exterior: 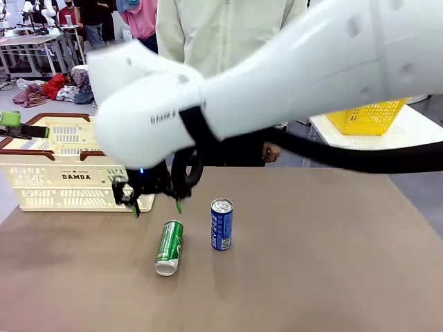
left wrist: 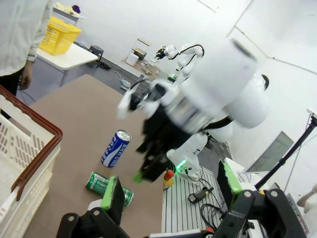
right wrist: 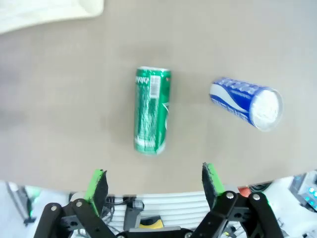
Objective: Place the drinks into the Shopping basket.
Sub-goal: Pick up one drink and place it into the Shopping basket.
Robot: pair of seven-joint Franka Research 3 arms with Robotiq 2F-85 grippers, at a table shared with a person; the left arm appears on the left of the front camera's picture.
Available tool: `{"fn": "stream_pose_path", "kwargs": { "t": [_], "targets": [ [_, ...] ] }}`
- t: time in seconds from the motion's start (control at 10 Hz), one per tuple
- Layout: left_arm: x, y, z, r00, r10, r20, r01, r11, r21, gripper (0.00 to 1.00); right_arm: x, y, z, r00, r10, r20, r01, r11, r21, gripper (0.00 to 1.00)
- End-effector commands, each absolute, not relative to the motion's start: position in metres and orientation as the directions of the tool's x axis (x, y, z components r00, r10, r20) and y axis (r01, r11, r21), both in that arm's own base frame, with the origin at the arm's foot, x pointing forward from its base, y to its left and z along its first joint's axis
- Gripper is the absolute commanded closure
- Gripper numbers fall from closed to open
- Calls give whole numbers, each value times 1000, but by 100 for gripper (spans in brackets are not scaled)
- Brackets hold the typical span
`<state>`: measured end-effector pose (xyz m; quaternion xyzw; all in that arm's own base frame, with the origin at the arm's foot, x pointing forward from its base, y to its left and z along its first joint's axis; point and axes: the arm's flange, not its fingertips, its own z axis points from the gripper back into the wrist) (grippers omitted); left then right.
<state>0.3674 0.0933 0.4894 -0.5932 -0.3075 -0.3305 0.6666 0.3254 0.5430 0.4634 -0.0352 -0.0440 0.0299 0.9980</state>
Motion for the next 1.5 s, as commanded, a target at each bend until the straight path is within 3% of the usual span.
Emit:
{"fn": "stream_pose_path", "kwargs": {
  "t": [0.0, 0.3, 0.5, 0.8, 0.9, 1.0, 1.2, 1.3, 1.4],
  "targets": [
    [366, 95, 491, 590, -76, 804, 807, 80, -585, 0, 315, 515, 520, 990, 128, 61, -127, 992, -6, 0],
    [366, 95, 491, 590, -76, 804, 807, 80, -585, 0, 279, 392, 594, 989, 149, -18, -137, 946, 295, 0],
    [366, 95, 491, 590, -76, 804, 807, 80, -585, 0, 263, 282, 596, 993, 120, -8, -99, 851, 516, 0],
    [366, 95, 491, 590, -76, 804, 807, 80, -585, 0, 247, 123, 550, 983, 161, 88, -169, 602, 780, 0],
    [366, 95, 491, 590, -76, 804, 807, 80, -585, 0, 255, 89, 521, 998, 57, 33, -59, 543, 838, 0],
    [366, 95, 491, 590, -76, 804, 807, 80, -585, 0, 268, 75, 489, 999, 48, 15, -37, 501, 864, 0],
    [366, 95, 491, 590, -76, 804, 807, 80, -585, 0, 296, 96, 455, 996, 48, -81, 43, 540, 841, 0],
    [366, 95, 491, 590, -76, 804, 807, 80, -585, 0, 277, 57, 513, 999, 36, 22, -38, 518, 854, 0],
    [366, 95, 491, 590, -76, 804, 807, 80, -585, 0, 277, 57, 513, 999, 36, 22, -38, 518, 854, 0]
  ]
}}
